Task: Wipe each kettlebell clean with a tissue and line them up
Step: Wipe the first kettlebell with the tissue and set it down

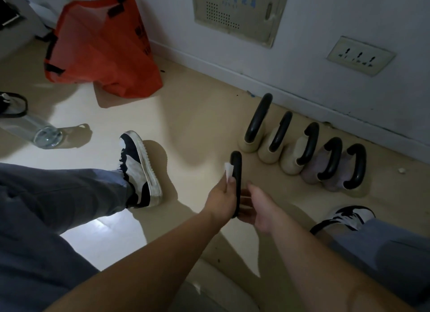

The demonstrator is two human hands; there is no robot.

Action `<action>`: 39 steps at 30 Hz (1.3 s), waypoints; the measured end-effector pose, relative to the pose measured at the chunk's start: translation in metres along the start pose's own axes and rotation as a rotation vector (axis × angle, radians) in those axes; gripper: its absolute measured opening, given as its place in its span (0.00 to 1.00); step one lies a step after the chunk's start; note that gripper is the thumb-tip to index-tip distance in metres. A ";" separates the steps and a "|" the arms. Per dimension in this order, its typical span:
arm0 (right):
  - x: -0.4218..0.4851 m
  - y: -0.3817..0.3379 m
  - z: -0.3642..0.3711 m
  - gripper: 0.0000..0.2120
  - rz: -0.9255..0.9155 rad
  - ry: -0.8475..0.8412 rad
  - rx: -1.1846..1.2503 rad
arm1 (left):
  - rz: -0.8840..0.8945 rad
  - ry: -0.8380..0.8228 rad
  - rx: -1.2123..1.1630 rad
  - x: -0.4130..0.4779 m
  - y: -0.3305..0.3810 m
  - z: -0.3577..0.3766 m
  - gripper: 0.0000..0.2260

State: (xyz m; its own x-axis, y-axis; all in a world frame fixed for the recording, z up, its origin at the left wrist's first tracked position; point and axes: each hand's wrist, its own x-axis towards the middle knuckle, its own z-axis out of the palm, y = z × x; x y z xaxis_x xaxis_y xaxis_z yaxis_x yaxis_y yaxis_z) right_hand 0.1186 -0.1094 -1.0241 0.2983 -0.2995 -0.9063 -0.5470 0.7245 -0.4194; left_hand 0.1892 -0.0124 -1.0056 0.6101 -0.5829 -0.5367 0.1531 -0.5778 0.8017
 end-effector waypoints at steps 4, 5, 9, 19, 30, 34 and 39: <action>-0.001 0.000 0.002 0.28 0.018 0.019 0.025 | 0.047 0.029 0.352 -0.019 -0.032 0.000 0.16; 0.003 -0.001 0.002 0.27 0.009 0.032 0.057 | 0.056 0.003 0.441 -0.024 -0.039 -0.005 0.15; 0.013 -0.004 0.000 0.25 -0.018 0.096 0.077 | -0.039 0.129 0.392 -0.010 -0.039 -0.026 0.18; 0.025 -0.019 -0.013 0.25 0.037 0.002 0.074 | 0.368 0.034 0.669 0.108 0.073 -0.022 0.17; 0.034 -0.019 -0.017 0.30 0.043 0.005 0.078 | 0.720 -0.410 1.611 0.099 0.056 -0.007 0.15; 0.027 -0.020 -0.017 0.33 0.078 0.018 0.119 | 0.936 -0.415 1.588 0.054 0.030 -0.011 0.12; 0.019 -0.014 -0.017 0.33 0.021 0.001 0.063 | 1.046 -0.325 1.597 0.009 -0.013 -0.012 0.10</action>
State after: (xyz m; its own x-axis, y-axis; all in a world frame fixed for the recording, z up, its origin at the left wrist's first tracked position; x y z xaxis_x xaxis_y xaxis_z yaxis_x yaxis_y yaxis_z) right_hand 0.1183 -0.1359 -1.0364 0.2861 -0.2846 -0.9150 -0.5030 0.7681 -0.3962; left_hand 0.2016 -0.0035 -1.0174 -0.1988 -0.9475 -0.2505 -0.9742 0.2188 -0.0547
